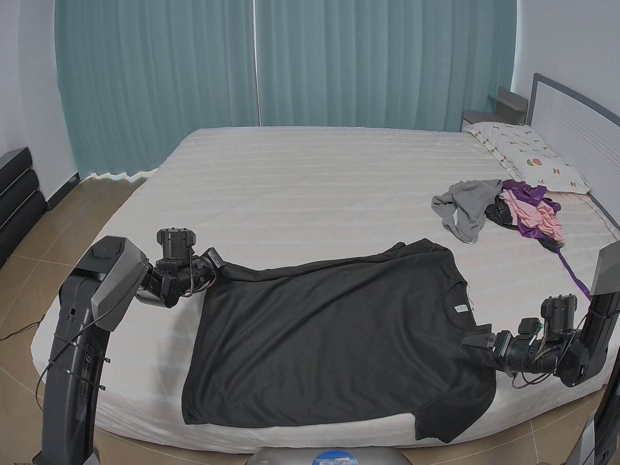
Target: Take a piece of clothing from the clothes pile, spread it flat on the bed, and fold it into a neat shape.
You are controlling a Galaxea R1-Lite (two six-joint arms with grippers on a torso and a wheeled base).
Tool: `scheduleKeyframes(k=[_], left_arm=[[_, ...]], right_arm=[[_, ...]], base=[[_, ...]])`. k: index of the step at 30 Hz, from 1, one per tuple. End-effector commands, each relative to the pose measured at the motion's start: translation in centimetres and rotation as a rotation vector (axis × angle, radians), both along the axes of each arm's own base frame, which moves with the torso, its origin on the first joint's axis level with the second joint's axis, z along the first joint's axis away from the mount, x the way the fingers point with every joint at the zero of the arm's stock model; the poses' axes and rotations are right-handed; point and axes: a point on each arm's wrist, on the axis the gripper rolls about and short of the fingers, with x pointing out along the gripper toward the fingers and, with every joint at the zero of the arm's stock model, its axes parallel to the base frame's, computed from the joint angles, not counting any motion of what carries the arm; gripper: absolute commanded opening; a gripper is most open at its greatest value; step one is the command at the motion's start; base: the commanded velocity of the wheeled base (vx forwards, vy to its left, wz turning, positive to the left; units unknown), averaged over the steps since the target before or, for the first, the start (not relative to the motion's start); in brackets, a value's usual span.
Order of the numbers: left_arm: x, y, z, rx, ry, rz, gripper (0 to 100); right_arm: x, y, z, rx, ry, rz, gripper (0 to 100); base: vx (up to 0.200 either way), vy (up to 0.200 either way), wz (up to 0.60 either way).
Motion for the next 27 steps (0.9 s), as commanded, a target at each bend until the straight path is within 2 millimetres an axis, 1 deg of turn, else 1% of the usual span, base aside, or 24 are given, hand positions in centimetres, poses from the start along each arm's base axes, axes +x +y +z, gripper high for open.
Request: scheduleKeyframes(k=[1, 3, 5, 8, 11, 12, 16, 17, 19, 20, 22, 23, 24, 27], left_arm=[[0.5, 0.7, 1.4, -0.032, -0.033, 0.040, 0], [0.7, 0.8, 2.2, -0.067, -0.045, 0.073, 0], [0.9, 0.8, 2.4, -0.077, -0.053, 0.086, 0], [1.2, 0.8, 2.6, -0.075, -0.084, 0.108, 0], [1.2, 0.9, 2.3, -0.069, -0.094, 0.126, 0], [1.3, 1.1, 2.2, -0.064, -0.102, 0.142, 0], [1.3, 1.3, 2.1, -0.065, -0.102, 0.147, 0], [1.3, 1.1, 2.0, -0.063, -0.100, 0.148, 0], [1.2, 1.2, 2.1, -0.056, -0.098, 0.163, 0], [1.2, 1.2, 2.2, -0.053, -0.099, 0.176, 0], [1.2, 1.1, 2.4, -0.042, -0.107, 0.211, 0], [1.2, 1.1, 2.5, -0.042, -0.109, 0.214, 0], [1.2, 1.1, 2.5, -0.040, -0.109, 0.215, 0], [1.2, 0.7, 2.4, -0.040, -0.107, 0.211, 0]], right_arm=[[0.1, 0.0, 0.3, -0.001, -0.015, -0.001, 100], [0.2, 0.0, 0.3, -0.001, -0.017, 0.000, 100], [0.1, 0.0, 0.3, -0.001, -0.015, -0.001, 100], [0.2, -0.1, 0.3, 0.000, -0.018, -0.004, 100], [0.2, -0.2, 0.5, -0.005, -0.030, -0.011, 100], [0.4, -0.4, 1.3, -0.011, -0.076, -0.021, 100], [0.8, -0.8, 2.0, -0.017, -0.123, -0.036, 100], [1.7, -0.9, 2.1, -0.021, -0.145, -0.042, 100], [2.8, -0.9, 2.2, -0.037, -0.165, -0.057, 100], [3.3, -0.9, 2.0, -0.045, -0.171, -0.064, 100], [4.9, -0.8, 1.5, -0.082, -0.188, -0.099, 100], [5.1, -0.8, 1.4, -0.087, -0.191, -0.105, 100], [6.6, -0.6, 1.1, -0.110, -0.216, -0.126, 100], [8.9, -0.3, 0.8, -0.126, -0.253, -0.137, 100]], base=[[0.000, 0.000, 0.00], [0.000, 0.000, 0.00], [0.000, 0.000, 0.00], [0.000, 0.000, 0.00], [0.000, 0.000, 0.00], [0.000, 0.000, 0.00], [0.000, 0.000, 0.00], [0.000, 0.000, 0.00], [0.000, 0.000, 0.00], [0.000, 0.000, 0.00], [0.000, 0.000, 0.00], [0.000, 0.000, 0.00], [0.000, 0.000, 0.00], [0.000, 0.000, 0.00]])
